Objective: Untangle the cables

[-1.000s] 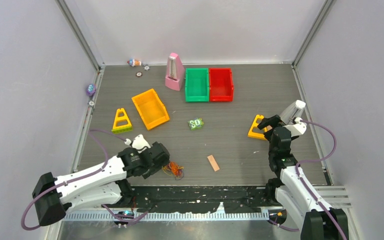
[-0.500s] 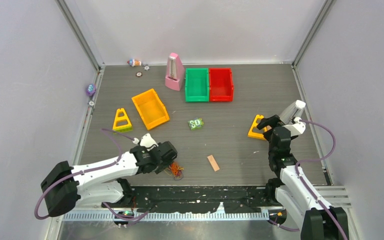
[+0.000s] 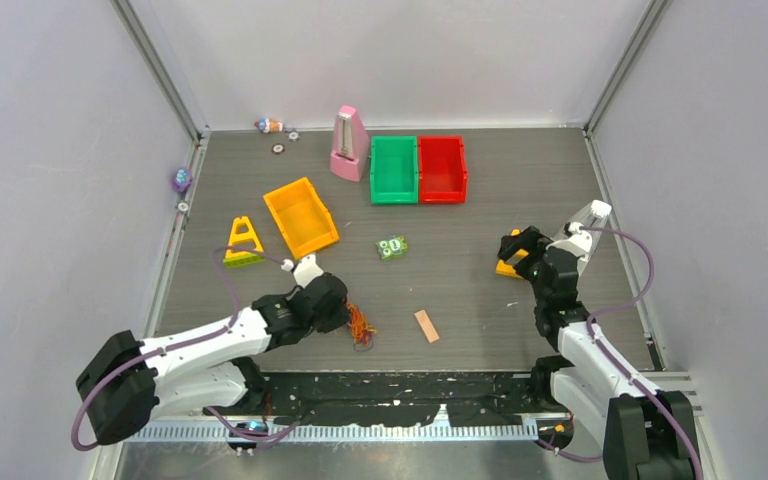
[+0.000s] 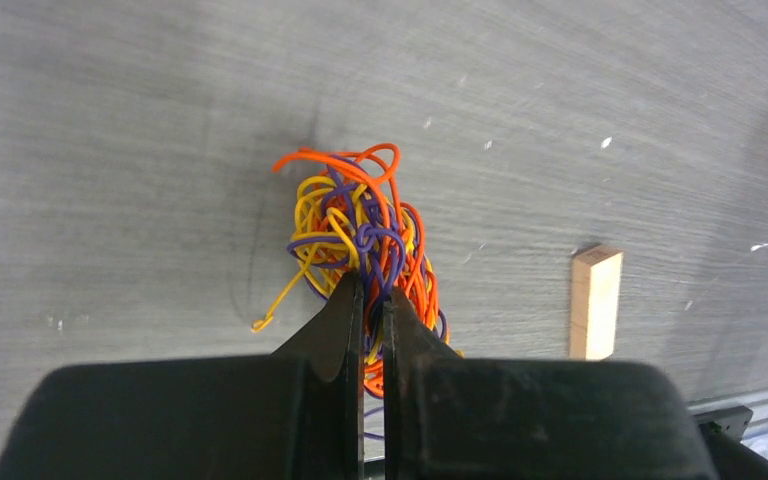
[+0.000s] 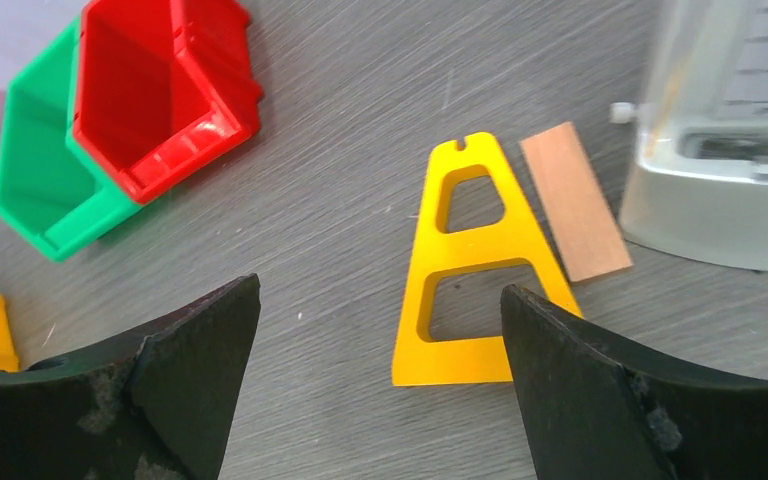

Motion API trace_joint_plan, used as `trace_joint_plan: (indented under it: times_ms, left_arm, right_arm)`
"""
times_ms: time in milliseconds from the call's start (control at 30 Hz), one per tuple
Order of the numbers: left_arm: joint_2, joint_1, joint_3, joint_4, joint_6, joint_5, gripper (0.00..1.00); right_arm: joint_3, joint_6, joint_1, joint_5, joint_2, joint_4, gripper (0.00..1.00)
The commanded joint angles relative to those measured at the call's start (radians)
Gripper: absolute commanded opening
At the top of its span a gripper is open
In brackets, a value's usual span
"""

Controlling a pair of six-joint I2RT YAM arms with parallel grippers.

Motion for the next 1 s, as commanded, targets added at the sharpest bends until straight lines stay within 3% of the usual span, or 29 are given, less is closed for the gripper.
trace_joint_plan:
  times_ms: [0, 167, 300, 533, 733, 967]
  left_arm:
    - [-0.055, 0.087, -0.002, 0.194, 0.298, 0.105, 0.00]
    - [-0.024, 0.255, 0.020, 0.327, 0.497, 0.363, 0.00]
    - [0.023, 0.282, 0.060, 0.411, 0.655, 0.399, 0.00]
    - [0.146, 0.356, 0.063, 0.711, 0.726, 0.597, 0.00]
    - [0.196, 0.380, 0.110, 0.750, 0.850, 0.631, 0.00]
    - [0.264, 0.401, 0.041, 0.903, 0.812, 0.637, 0.00]
  right_arm:
    - [0.065, -0.066, 0.024, -0.123, 0.054, 0.105, 0.95]
    - [0.101, -0.130, 0.102, -0.217, 0.138, 0.160, 0.96]
    - [0.134, -0.177, 0.180, -0.252, 0.191, 0.196, 0.96]
    - [0.153, -0.208, 0.242, -0.305, 0.233, 0.243, 0.97]
    - [0.201, -0.194, 0.288, -0.332, 0.296, 0.242, 0.99]
    - [0.240, -0.209, 0.356, -0.376, 0.412, 0.325, 0.96]
